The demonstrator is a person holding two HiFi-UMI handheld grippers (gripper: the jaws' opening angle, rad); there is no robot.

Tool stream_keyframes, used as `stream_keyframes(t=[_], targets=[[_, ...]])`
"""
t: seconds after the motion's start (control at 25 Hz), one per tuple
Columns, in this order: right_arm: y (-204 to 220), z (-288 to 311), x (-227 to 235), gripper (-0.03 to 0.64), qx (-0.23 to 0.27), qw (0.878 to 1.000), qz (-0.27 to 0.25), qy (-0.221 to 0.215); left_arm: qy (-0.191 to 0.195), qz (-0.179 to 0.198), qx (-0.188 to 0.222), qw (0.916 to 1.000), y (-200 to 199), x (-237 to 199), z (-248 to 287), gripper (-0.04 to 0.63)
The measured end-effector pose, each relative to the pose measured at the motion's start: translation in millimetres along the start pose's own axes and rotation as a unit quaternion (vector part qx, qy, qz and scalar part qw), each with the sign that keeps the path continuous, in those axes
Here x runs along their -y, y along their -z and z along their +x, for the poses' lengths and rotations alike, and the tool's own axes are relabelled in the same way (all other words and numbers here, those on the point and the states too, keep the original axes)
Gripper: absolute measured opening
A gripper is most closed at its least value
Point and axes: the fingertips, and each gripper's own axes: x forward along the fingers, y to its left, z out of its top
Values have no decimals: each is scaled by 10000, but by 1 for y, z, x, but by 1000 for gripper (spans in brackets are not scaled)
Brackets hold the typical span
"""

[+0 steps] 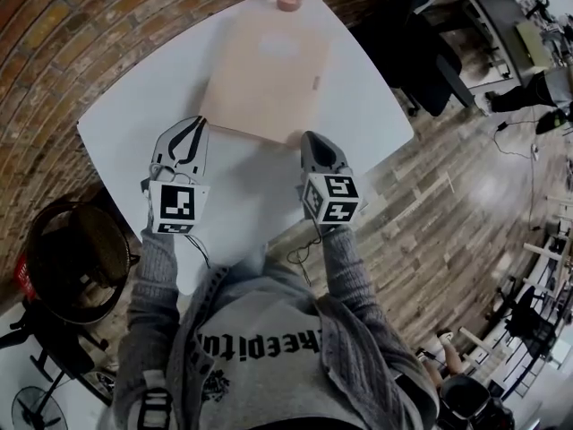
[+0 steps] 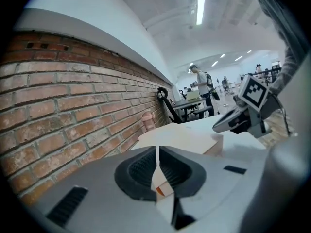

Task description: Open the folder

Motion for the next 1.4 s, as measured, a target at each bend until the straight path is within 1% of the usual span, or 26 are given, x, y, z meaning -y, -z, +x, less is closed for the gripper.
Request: stream_keyframes(t=[0.12, 0.2, 0.24, 0.32, 0.44, 0.52, 0.56, 0.6, 0.64, 0.72, 0.8, 0.92, 1.16, 1.2, 1.32, 1.4], targets=[[9, 5, 1, 4, -174, 9998, 3, 23, 98, 199, -117, 9997, 5, 3, 3, 14], [10, 6, -1, 4, -184, 9998, 22, 28, 220, 408, -250, 9986, 7, 6, 4, 14], [10, 6, -1, 3, -183, 9998, 33, 26, 273, 586, -312, 9974, 9, 8, 5, 14], [10, 6, -1, 3, -194, 9998, 49, 16, 344, 1147, -453, 9918, 17, 14, 9, 14], [10, 6, 0, 3, -216, 9997, 64, 10, 467, 2102, -685, 9741, 28, 27, 14, 14], [10, 6, -1, 3, -233, 9997, 64, 17, 599, 2550, -798, 9618, 35, 36, 17, 18], [10, 6, -1, 3, -240, 9997, 63, 20, 661, 2727, -849, 9561, 38, 40, 19, 38], [10, 6, -1, 3, -246, 9997, 61, 21, 706, 2890, -888, 9506, 42, 44, 21, 82], [10, 6, -1, 3, -251, 9997, 60, 21, 738, 3040, -922, 9453, 44, 48, 23, 107], [10, 6, -1, 3, -261, 9996, 54, 21, 766, 3294, -1006, 9357, 45, 53, 26, 107], [10, 6, 0, 3, -271, 9996, 41, 25, 706, 3532, -1084, 9266, 46, 56, 29, 107], [10, 5, 0, 3, -273, 9996, 42, 25, 665, 3812, -1171, 9146, 52, 59, 33, 107], [10, 5, -1, 3, -278, 9996, 24, 30, 720, 4127, -1123, 9011, 57, 64, 33, 107], [10, 5, -1, 3, -279, 9996, 21, 34, 712, 4147, -1110, 9003, 57, 63, 33, 107], [9, 6, -1, 3, -291, 9996, 7, 38, 575, 4122, -1054, 9031, 52, 60, 36, 107], [9, 6, 0, 3, -298, 9995, -10, 47, 539, 4125, -1058, 9032, 50, 60, 40, 107]])
